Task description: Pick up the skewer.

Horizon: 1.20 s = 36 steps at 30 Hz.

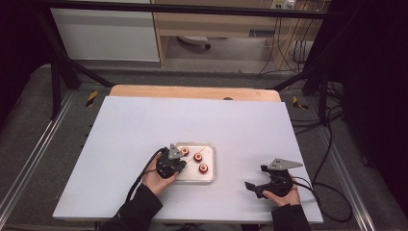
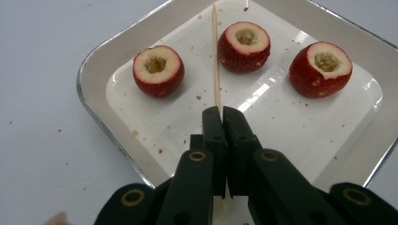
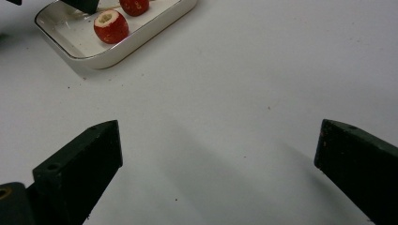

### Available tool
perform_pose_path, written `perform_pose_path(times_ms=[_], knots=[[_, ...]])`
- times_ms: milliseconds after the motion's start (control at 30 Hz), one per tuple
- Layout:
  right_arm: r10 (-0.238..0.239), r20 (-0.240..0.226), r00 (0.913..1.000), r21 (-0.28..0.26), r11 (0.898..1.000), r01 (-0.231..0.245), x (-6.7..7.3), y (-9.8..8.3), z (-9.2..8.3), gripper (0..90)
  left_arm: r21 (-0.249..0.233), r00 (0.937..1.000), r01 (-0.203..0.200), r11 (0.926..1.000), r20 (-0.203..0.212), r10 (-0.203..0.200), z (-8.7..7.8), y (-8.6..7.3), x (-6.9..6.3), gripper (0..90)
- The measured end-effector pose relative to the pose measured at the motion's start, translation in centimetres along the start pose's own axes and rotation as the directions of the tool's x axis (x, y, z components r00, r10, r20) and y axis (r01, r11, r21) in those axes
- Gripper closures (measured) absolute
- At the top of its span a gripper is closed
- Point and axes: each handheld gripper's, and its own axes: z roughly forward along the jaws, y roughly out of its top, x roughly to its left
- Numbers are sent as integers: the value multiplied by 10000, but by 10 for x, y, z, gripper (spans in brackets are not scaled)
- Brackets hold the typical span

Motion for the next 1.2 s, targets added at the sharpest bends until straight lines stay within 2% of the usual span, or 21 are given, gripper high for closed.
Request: perform_pose_path(times_ms=[333, 733, 833, 1000, 1133, 1200], knots=[[76, -25, 10000, 52, 10000, -76, 1, 0, 0, 19, -571, 9995, 314, 9979, 109, -308, -8, -1, 4, 886], [-46, 46, 10000, -26, 10000, 46, 1, 0, 1, 17, -979, 9987, 338, 9946, 422, -297, -28, -4, 12, 886], [-140, 129, 9998, 22, 9999, 140, 2, 2, 1, 12, -1003, 9981, 379, 9942, 532, -326, -32, -6, 15, 886], [-446, 197, 9988, -21, 9990, 446, 7, 8, 2, 7, -1003, 9976, 208, 9947, 676, -140, -38, -4, 19, 886], [-866, 520, 9949, 235, 9961, 855, 14, 14, 4, 7, -1034, 9966, 38, 9946, 823, 48, -41, -1, 18, 886], [-1043, 519, 9932, 344, 9941, 1026, 17, 17, 6, 7, -1012, 9965, -52, 9949, 827, 136, -41, 1, 17, 886]])
